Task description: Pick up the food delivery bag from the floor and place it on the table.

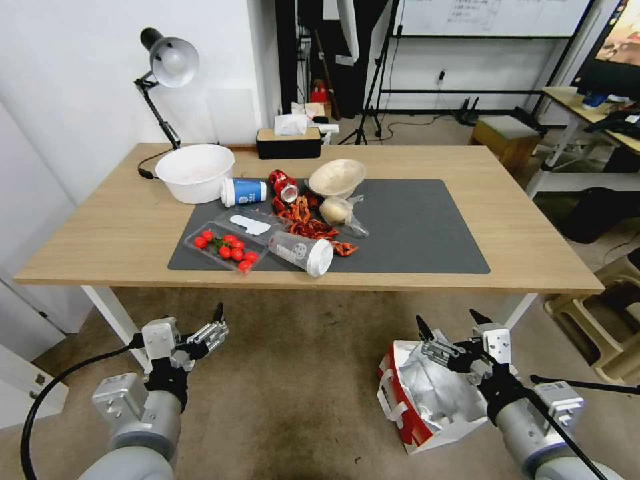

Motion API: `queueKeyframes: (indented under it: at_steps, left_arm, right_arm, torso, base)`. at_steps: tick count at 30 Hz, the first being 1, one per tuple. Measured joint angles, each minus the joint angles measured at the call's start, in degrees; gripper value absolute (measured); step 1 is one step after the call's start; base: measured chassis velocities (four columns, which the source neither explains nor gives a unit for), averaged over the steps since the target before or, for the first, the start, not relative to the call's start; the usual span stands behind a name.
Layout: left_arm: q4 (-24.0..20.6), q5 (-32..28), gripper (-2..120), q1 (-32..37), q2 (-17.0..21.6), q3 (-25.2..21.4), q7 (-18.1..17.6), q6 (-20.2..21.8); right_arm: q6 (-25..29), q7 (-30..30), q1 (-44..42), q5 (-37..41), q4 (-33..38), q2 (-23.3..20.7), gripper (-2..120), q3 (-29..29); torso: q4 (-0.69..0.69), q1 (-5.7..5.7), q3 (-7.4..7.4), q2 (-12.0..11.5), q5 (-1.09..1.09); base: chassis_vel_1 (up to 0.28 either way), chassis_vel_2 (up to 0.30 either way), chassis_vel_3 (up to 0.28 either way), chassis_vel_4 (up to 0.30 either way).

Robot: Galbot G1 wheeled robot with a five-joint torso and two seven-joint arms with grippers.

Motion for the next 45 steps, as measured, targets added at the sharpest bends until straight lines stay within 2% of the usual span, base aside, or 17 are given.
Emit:
queueKeyframes:
  at_steps: [8,17,45]
  left_arm:
    - [0.03,-0.17,100,-0.06,0.02,-0.08,-0.16,-0.04]
    - [0.09,-0.32,100,-0.03,0.06,-0.13,-0.22,-0.03]
    - [0.26,0.69,100,-0.11,-0.26,-0.06,0.03,0.66]
  right_arm:
    - [0.02,-0.06,0.06,-0.06,-0.12,0.03,100,-0.01]
    - [0.03,-0.46,0.09,-0.26,-0.29,0.13,100,-0.10]
    - [0.27,-1.57,0.28,-1.31,-0.85,0.37,100,-0.03]
  torso:
    - [0.00,-0.18,-0.18,-0.34,0.00]
    - [0.00,-0.81,-0.98,-1.78,0.00]
    - [0.00,-5.28,-6.87,-12.17,0.00]
  base:
    - [0.000,0.000,0.000,0.000]
    - [0.000,0.000,0.000,0.000]
    - [0.000,0.000,0.000,0.000]
